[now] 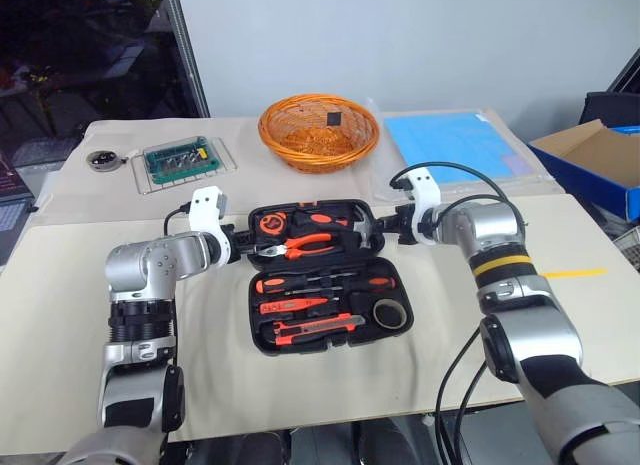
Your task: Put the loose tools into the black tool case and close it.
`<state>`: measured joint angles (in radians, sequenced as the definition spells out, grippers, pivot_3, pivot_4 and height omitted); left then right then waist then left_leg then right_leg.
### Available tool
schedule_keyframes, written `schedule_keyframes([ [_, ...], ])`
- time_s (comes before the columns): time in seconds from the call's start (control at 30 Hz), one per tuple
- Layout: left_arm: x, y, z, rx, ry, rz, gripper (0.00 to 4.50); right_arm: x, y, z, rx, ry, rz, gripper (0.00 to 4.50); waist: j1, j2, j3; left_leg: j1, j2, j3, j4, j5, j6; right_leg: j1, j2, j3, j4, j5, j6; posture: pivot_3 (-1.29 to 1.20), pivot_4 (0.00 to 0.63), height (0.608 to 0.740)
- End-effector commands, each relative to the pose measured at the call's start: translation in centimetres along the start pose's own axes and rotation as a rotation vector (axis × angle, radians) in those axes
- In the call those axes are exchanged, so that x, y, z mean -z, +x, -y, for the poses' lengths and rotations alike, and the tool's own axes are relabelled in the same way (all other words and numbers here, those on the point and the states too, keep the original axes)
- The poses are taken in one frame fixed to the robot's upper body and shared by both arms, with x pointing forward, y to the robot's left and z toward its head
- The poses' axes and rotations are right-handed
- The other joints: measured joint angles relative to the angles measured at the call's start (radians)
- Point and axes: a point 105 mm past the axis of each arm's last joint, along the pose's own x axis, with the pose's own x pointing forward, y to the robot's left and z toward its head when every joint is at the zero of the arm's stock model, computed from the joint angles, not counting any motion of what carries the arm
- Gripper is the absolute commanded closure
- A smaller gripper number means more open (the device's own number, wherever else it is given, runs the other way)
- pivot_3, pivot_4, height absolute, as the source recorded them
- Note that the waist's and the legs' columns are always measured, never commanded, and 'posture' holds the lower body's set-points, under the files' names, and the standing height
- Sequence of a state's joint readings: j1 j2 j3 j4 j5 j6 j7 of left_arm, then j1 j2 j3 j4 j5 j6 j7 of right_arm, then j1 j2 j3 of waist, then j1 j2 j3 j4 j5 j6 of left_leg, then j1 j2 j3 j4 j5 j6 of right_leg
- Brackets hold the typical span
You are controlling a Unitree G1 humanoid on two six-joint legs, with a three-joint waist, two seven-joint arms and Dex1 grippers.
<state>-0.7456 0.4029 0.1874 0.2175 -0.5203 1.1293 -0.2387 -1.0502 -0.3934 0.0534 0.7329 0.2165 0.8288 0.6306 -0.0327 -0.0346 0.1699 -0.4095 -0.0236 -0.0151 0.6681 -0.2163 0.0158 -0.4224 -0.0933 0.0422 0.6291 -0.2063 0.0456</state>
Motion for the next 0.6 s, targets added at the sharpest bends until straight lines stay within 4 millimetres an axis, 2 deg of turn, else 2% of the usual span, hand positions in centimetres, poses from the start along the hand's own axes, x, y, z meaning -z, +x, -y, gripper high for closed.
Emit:
schedule_keyframes([
  [0.03,-4.2,0.8,2.8,0.107,0.159,0.142,4.49,-5.0,-1.5,-0.2,0.001,-0.097,0.232,4.50,0.000,0.000,0.000,0.000,0.000,0.000,0.000,0.001,-0.001,-0.001,0.000,0.000,0.000,0.001,0.000,0.00,0.150,0.740],
  [0.07,-4.9,0.9,3.3,0.133,0.190,0.170,4.49,-5.8,-1.9,-0.3,0.008,-0.129,0.278,4.50,0.000,0.000,0.000,-0.002,-0.001,0.000,0.000,0.001,-0.001,-0.002,0.000,0.000,0.000,0.001,0.000,0.00,0.150,0.740],
  [0.13,-5.8,1.1,4.0,0.178,0.238,0.212,4.49,-7.5,-3.0,-0.7,-0.051,-0.056,0.427,4.50,-0.003,0.000,0.000,-0.005,-0.001,0.000,0.000,0.001,-0.002,-0.005,0.000,0.000,-0.001,0.001,0.000,0.00,0.150,0.740],
  [0.17,-6.3,0.9,5.0,0.244,0.294,0.280,4.49,-7.8,-3.9,-0.9,-0.059,-0.080,0.488,4.50,-0.004,0.000,0.000,-0.006,0.000,0.000,0.000,0.001,-0.002,-0.006,0.000,0.000,0.000,0.001,0.000,0.00,0.150,0.740],
  [0.23,-6.3,0.8,5.7,0.273,0.420,0.335,4.49,-7.0,-4.6,-1.2,-0.037,-0.184,0.490,4.50,-0.005,0.000,0.000,-0.010,0.000,0.000,-0.004,0.001,-0.002,-0.009,0.000,0.000,0.000,0.002,0.000,0.00,0.150,0.740],
  [0.37,-5.9,-0.8,7.8,0.386,0.699,0.508,4.49,-4.9,-7.7,-3.8,-0.065,-0.300,0.637,4.50,-0.005,0.000,0.000,-0.027,0.000,0.002,-0.005,0.006,-0.010,-0.030,-0.002,0.000,0.003,0.002,0.000,0.00,0.150,0.740],
  [0.43,-5.1,-1.8,8.4,0.450,0.790,0.545,4.49,-3.6,-9.0,-5.1,-0.077,-0.309,0.658,4.50,-0.007,0.000,0.000,-0.034,0.000,0.004,-0.006,0.006,-0.010,-0.038,-0.002,0.000,0.003,0.002,0.000,0.00,0.150,0.740],
  [0.5,-4.0,-2.8,8.1,0.478,0.831,0.559,4.49,-1.2,-10.0,-6.1,-0.059,-0.395,0.636,4.50,-0.008,0.000,0.000,-0.035,0.001,0.006,-0.006,0.005,-0.008,-0.039,-0.003,-0.002,0.003,0.002,0.000,0.00,0.150,0.740],
  [0.6,-1.6,-4.7,5.9,0.507,0.856,0.485,4.49,2.6,-12.2,-7.5,-0.048,-0.563,0.588,4.50,-0.004,0.001,0.000,-0.034,0.000,0.010,-0.005,0.001,-0.002,-0.038,-0.005,-0.001,0.001,0.002,0.001,0.00,0.150,0.740],
])
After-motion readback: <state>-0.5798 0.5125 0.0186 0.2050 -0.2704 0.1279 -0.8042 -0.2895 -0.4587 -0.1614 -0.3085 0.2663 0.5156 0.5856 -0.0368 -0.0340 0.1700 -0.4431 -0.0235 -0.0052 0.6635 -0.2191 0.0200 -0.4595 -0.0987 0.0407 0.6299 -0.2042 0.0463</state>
